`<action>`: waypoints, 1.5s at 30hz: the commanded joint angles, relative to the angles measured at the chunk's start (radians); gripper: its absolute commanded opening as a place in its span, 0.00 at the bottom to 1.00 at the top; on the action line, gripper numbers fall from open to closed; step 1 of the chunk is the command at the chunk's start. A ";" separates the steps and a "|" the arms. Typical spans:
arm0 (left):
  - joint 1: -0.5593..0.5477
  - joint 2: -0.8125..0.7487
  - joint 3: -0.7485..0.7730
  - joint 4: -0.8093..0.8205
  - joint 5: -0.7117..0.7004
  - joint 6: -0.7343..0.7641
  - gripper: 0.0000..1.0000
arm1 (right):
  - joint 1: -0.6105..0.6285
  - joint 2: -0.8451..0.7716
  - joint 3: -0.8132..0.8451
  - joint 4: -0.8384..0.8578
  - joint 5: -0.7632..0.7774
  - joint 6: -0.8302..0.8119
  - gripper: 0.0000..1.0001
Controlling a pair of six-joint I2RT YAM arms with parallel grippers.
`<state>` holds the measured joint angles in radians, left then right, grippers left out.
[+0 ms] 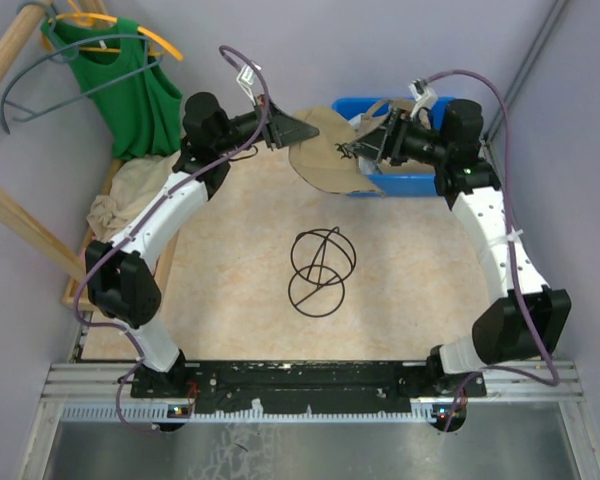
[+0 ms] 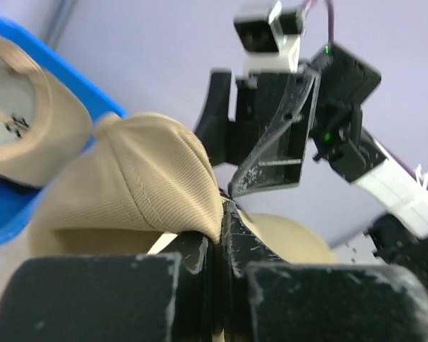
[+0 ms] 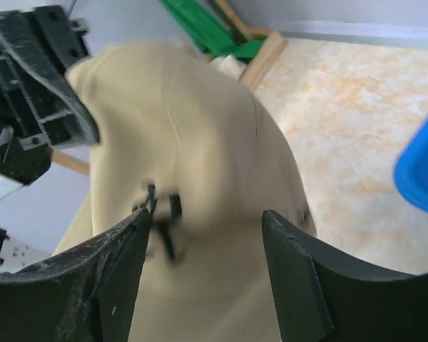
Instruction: Stack the hats
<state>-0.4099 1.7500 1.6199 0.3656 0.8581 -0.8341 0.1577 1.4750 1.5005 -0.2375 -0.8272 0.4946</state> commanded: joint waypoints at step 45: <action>0.006 -0.135 -0.091 0.177 -0.254 0.088 0.00 | 0.024 0.110 -0.235 0.807 0.033 1.102 0.00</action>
<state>-0.3969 1.6417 1.5360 0.5137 0.5968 -0.7471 0.1539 1.5768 1.2018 0.4927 -0.7570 1.5887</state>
